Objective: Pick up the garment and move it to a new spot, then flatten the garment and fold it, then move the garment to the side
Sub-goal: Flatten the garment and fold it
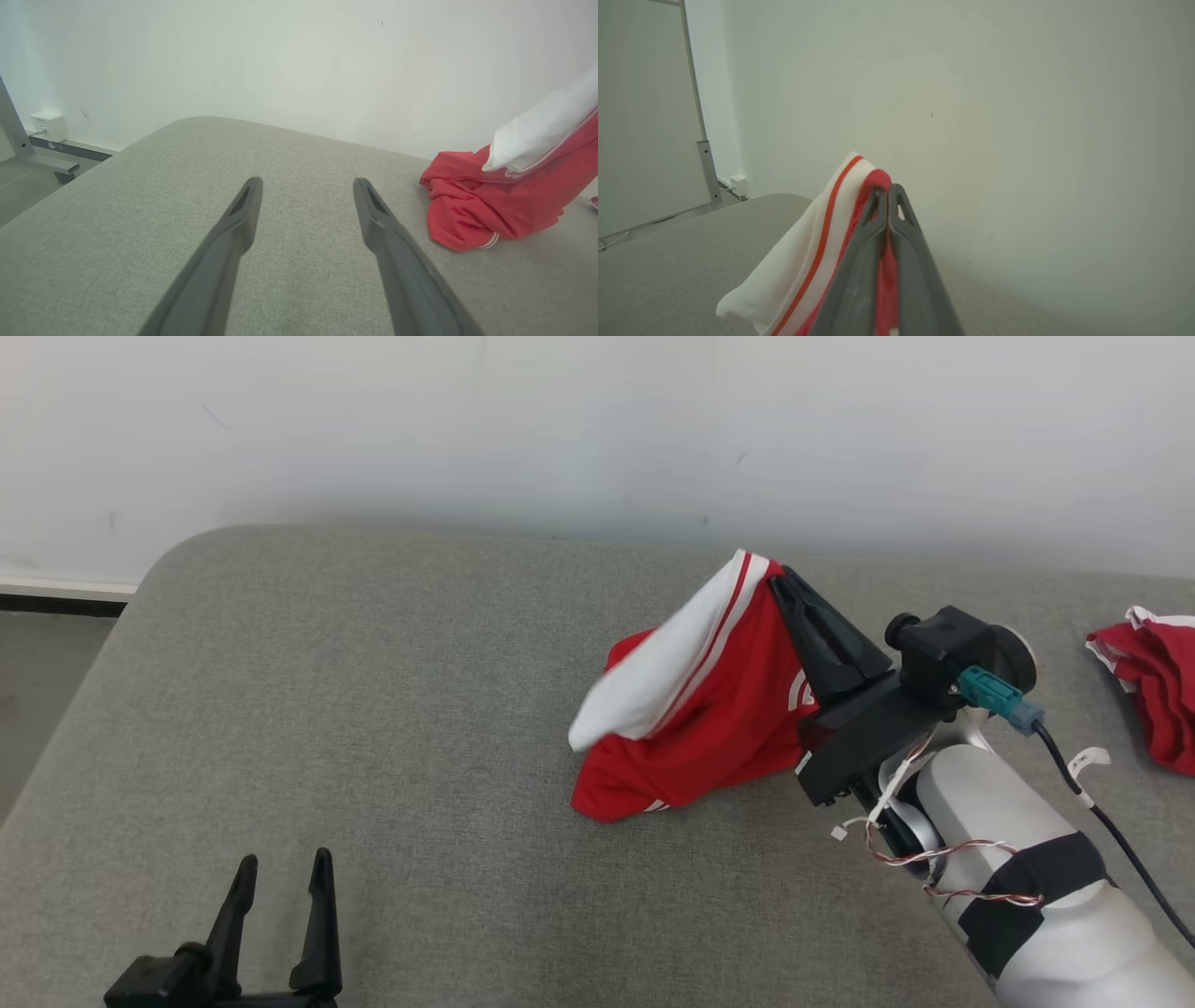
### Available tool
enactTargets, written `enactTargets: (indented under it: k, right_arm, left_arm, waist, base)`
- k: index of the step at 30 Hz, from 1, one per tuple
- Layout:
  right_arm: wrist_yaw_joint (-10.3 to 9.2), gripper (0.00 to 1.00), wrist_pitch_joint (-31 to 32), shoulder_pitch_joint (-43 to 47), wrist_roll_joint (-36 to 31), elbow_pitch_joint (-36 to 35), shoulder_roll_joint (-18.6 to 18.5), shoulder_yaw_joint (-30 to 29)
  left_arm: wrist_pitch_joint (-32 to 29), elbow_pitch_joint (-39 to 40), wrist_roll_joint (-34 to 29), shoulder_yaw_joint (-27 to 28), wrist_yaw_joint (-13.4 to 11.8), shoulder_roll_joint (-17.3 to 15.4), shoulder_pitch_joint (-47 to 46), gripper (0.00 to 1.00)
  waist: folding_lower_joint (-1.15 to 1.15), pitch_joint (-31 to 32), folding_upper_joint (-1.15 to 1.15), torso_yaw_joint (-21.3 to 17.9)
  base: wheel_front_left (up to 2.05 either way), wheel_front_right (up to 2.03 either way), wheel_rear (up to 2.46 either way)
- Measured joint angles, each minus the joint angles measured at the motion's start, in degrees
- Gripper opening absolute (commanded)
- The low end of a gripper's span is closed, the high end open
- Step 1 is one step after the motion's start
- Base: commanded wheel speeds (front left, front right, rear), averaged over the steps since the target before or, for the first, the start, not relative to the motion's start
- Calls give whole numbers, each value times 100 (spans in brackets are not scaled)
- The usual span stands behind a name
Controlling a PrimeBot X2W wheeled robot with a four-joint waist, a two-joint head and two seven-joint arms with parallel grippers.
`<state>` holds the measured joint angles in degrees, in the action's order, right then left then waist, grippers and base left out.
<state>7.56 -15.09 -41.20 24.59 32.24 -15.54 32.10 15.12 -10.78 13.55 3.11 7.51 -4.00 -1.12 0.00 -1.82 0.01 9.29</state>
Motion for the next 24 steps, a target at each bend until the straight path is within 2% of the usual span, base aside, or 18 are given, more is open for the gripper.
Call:
enactTargets:
  k: [5, 10, 15, 16, 17, 18, 21, 24]
  right_arm:
    - [0, 0, -1, 54, 60, 21, 276, -44]
    - [0, 0, -1, -116, 48, 151, 735, 23]
    - [0, 0, -2, -60, 88, 504, 1074, 381]
    - [0, 36, 0, 7, 137, 514, 1111, 448]
    - [0, 88, -2, 67, 202, 516, 1144, 521]
    - [0, 100, -1, 118, 254, 547, 1169, 619]
    - [0, 100, 0, 279, 358, 536, 1226, 809]
    - [0, 100, -1, 374, 475, 293, 1228, 625]
  left_arm:
    - [0, -34, 7, -142, 0, 34, -149, 100]
    - [-1, -70, 36, -267, 0, 57, -204, 100]
    - [0, -127, 83, -272, 0, 73, -195, 100]
    - [0, -127, 85, -264, 0, 74, -187, 100]
    - [-1, -132, 90, -257, 0, 76, -180, 100]
    - [0, -130, 93, -254, 0, 85, -180, 100]
    - [0, -127, 108, -188, 0, 92, -175, 100]
    - [0, -123, 107, -114, 0, 96, -169, 100]
  waist:
    - [0, -90, 0, 16]
    - [0, -138, 0, 190]
    - [0, -185, 0, 347]
    - [0, -197, 0, 364]
    - [0, -210, 0, 377]
    - [0, -221, 0, 386]
    - [0, -240, 0, 362]
    - [0, -234, 0, 290]
  base:
    - [0, 0, 0]
    - [0, 0, 0]
    - [0, 0, 0]
    - [0, 0, 0]
    - [0, 0, 0]
    - [0, 0, 0]
    - [0, 0, 0]
    - [0, 0, 0]
